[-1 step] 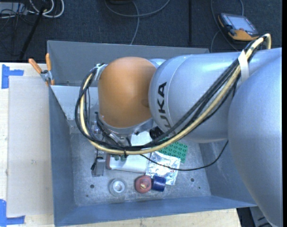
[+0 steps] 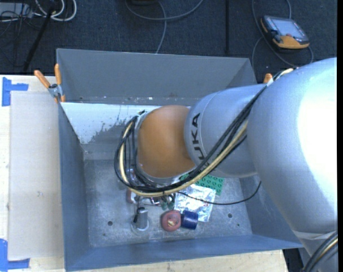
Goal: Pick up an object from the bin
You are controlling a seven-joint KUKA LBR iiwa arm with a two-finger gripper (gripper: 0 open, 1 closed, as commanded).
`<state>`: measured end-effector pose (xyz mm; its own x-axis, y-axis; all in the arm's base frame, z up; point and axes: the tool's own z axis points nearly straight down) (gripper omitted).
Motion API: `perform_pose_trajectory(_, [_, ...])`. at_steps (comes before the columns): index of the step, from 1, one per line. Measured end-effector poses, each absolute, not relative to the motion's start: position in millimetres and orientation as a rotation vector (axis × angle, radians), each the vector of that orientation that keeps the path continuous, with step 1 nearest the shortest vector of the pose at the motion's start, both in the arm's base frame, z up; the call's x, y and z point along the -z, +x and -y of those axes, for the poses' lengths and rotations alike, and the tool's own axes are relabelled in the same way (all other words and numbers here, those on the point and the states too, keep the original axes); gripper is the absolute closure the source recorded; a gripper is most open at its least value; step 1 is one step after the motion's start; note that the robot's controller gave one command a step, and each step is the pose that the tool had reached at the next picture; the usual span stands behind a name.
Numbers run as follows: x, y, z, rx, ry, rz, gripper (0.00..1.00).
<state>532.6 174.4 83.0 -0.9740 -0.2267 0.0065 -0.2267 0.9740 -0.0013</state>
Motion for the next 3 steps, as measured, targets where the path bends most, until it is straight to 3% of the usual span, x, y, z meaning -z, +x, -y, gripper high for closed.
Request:
perform_pose_trajectory(1, [-67.6, 584.8, -127.4, -0.001, 0.534, 3.088, 0.00])
perform_pose_trajectory(2, [-102.5, 580.0, -136.2, 0.001, 0.798, 3.038, 0.00])
perform_pose_trajectory(3, [-70.0, 575.9, -101.1, 0.001, 1.210, 2.899, 0.00])
